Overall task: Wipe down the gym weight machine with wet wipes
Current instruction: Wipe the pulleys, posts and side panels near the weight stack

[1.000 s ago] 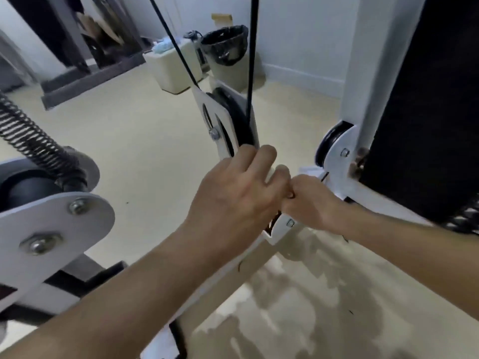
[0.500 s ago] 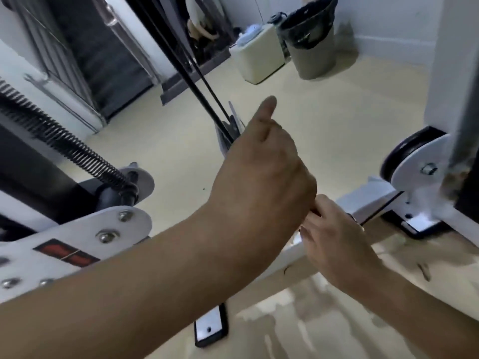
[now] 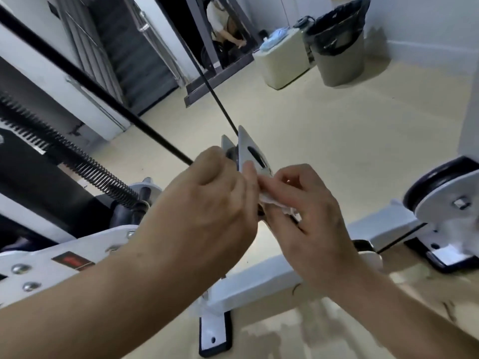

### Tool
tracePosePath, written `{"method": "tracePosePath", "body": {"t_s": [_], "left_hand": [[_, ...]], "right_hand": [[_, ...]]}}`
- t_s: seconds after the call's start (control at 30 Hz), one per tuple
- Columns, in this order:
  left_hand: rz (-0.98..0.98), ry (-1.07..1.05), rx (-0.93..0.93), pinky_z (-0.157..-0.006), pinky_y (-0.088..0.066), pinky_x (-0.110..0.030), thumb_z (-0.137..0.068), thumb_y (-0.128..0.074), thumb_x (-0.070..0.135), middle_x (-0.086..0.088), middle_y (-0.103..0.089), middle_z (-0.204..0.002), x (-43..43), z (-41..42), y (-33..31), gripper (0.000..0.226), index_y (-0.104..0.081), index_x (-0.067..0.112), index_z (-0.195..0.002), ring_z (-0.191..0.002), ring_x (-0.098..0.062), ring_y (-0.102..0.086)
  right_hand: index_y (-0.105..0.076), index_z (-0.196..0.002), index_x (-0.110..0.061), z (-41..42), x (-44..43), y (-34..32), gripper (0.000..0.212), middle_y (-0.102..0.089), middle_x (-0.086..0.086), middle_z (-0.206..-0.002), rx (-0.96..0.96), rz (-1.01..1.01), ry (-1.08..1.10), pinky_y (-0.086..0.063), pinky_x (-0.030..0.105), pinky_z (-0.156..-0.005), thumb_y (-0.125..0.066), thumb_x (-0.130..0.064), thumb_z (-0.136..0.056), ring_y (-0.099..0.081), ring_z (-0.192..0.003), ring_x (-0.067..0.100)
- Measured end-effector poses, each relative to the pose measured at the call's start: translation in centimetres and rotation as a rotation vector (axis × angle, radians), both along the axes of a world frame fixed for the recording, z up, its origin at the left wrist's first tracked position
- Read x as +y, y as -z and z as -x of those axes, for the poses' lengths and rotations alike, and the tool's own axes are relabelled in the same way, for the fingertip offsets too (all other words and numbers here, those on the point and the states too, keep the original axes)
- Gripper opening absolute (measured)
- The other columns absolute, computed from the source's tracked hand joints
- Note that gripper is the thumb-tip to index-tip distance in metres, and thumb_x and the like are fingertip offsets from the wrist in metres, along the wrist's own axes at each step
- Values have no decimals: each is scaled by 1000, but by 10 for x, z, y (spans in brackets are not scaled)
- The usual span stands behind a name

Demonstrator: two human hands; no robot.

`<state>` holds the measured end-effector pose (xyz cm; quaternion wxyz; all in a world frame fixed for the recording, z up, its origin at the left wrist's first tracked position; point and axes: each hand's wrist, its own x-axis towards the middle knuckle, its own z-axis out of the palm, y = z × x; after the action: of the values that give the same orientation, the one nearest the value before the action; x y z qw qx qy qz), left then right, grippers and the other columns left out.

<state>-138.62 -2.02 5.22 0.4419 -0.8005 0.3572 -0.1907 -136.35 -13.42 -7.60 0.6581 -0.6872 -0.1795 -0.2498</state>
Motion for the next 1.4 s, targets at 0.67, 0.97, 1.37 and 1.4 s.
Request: {"method": "tracePosePath", "body": {"t_s": [0.67, 0.97, 1.37, 1.4], "left_hand": [[5, 173, -95, -79, -43, -39, -94, -43, 3, -20, -67, -94, 1, -3, 7, 23, -64, 2, -86, -87, -32, -63], [-75, 152, -173, -94, -42, -44, -97, -40, 3, -30, -66, -105, 11, -4, 22, 24, -63, -4, -98, -99, -39, -64], [-123, 139, -133, -118, -11, -51, -100, -1, 1, -33, -35, -147, 23, -12, 48, 59, -38, 1, -146, -136, -45, -38], [-158, 139, -121, -118, -10, -52, -101, -7, 4, -34, -32, -149, 24, -10, 52, 55, -36, 2, -147, -137, -46, -35]], "right_hand": [[-79, -89, -22, -93, -7, -16, 21, -73, -12, -80, 287, 42, 44, -48, 12, -67, -66, -5, -85, -66, -76, 0], [-78, -80, -19, -84, 7, -10, 22, -68, -16, -62, 246, -43, 31, -45, 20, -56, -62, -6, -87, -56, -58, 3], [-65, -65, -12, -37, 1, 39, 30, -57, -4, -57, 143, 120, 139, -44, 36, -57, -56, -15, -94, -50, -60, 19], [-65, -67, -10, -35, -2, 49, 32, -57, -1, -59, 133, 187, 164, -46, 38, -58, -49, -18, -94, -50, -61, 23]]}}
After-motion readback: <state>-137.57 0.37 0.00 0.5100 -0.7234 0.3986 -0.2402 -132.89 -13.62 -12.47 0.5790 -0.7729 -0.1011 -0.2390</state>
